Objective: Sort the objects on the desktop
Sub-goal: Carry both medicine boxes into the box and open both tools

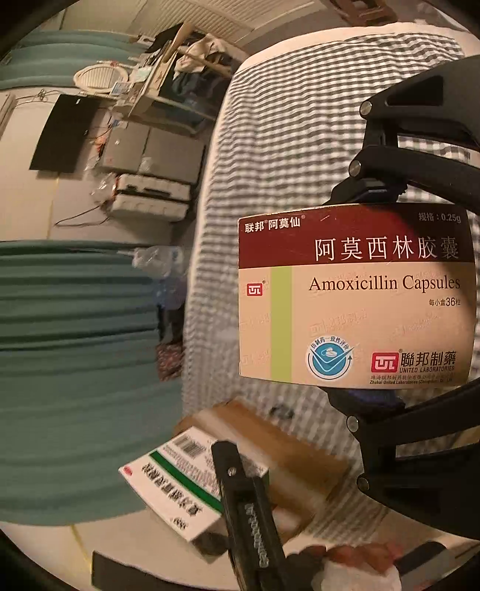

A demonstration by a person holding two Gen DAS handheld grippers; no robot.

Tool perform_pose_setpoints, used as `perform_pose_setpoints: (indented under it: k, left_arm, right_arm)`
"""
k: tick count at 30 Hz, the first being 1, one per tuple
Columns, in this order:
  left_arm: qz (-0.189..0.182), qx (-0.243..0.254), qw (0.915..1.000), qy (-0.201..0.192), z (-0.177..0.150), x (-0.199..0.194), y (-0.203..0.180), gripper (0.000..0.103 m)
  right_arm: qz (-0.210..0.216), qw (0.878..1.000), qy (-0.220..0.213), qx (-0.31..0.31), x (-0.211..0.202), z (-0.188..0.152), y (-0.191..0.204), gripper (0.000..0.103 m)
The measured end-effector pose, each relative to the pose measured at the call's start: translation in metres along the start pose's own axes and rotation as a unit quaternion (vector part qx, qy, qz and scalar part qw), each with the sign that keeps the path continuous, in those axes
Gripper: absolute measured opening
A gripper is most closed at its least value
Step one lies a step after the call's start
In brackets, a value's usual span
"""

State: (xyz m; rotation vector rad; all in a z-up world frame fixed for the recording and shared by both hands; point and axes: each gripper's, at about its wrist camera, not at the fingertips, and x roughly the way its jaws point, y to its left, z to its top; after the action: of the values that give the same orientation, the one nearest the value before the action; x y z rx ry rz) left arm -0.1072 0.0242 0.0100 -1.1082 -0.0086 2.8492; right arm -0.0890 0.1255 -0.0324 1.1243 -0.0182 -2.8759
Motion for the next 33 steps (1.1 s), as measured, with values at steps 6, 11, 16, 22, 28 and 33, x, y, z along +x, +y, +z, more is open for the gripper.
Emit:
perform_pose_setpoints:
  k: [6, 11, 16, 22, 28, 33]
  left_arm:
    - [0.004, -0.008, 0.9998, -0.017, 0.037, -0.018, 0.042, 0.093]
    - [0.041, -0.007, 0.9991, -0.011, 0.045, -0.009, 0.088, 0.093]
    - [0.076, -0.034, 0.9965, 0.011, 0.033, 0.013, 0.149, 0.093]
    - [0.098, -0.058, 0.9925, 0.045, 0.005, 0.051, 0.192, 0.093]
    - [0.067, -0.040, 0.9945, 0.070, -0.018, 0.078, 0.193, 0.100]
    - [0.090, -0.018, 0.9914, 0.093, -0.030, 0.091, 0.181, 0.103]
  right_arm:
    - [0.037, 0.998, -0.039, -0.022, -0.017, 0.057, 0.052, 0.073]
    - [0.097, 0.994, -0.040, -0.021, 0.004, 0.091, 0.099, 0.073]
    - [0.143, 0.989, -0.018, -0.013, 0.039, 0.111, 0.135, 0.073]
    - [0.183, 0.983, 0.024, -0.016, 0.100, 0.120, 0.183, 0.074]
    - [0.218, 0.975, 0.033, 0.019, 0.135, 0.132, 0.206, 0.089]
    - [0.197, 0.980, -0.007, 0.023, 0.125, 0.137, 0.207, 0.100]
